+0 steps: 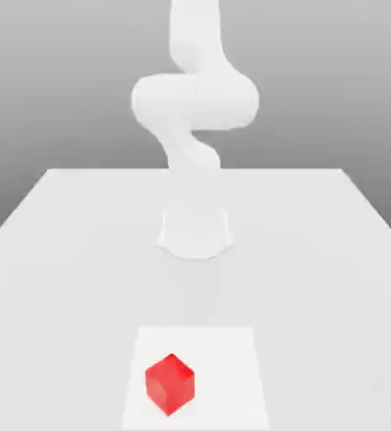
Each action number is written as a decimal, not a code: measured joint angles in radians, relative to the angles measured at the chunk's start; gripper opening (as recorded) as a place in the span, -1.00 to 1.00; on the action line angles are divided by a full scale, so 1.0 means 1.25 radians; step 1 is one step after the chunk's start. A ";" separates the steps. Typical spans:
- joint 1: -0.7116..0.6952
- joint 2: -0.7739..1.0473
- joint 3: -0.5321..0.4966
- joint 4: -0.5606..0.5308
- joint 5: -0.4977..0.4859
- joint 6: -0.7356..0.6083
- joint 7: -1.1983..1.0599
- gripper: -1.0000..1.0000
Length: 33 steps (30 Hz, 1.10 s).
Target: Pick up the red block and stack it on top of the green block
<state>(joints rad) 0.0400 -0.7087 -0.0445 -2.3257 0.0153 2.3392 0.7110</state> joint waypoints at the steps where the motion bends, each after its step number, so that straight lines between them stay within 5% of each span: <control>1: 0.013 0.032 -0.015 -0.009 0.006 0.014 -0.031 0.00; 15: 0.129 0.442 -0.152 -0.123 0.096 0.188 -0.445 0.00; 23: 0.118 0.664 -0.162 -0.190 0.072 0.291 -0.625 0.00; 28: 0.075 0.806 -0.109 -0.178 0.126 0.401 -0.688 0.00; 29: 0.063 0.832 -0.094 -0.174 0.140 0.422 -0.699 -1.00; 33: 0.063 0.832 -0.094 -0.174 0.139 0.421 -0.698 -1.00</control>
<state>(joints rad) 0.1184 0.3309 -0.1617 -2.5427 0.1892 2.8650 -0.1619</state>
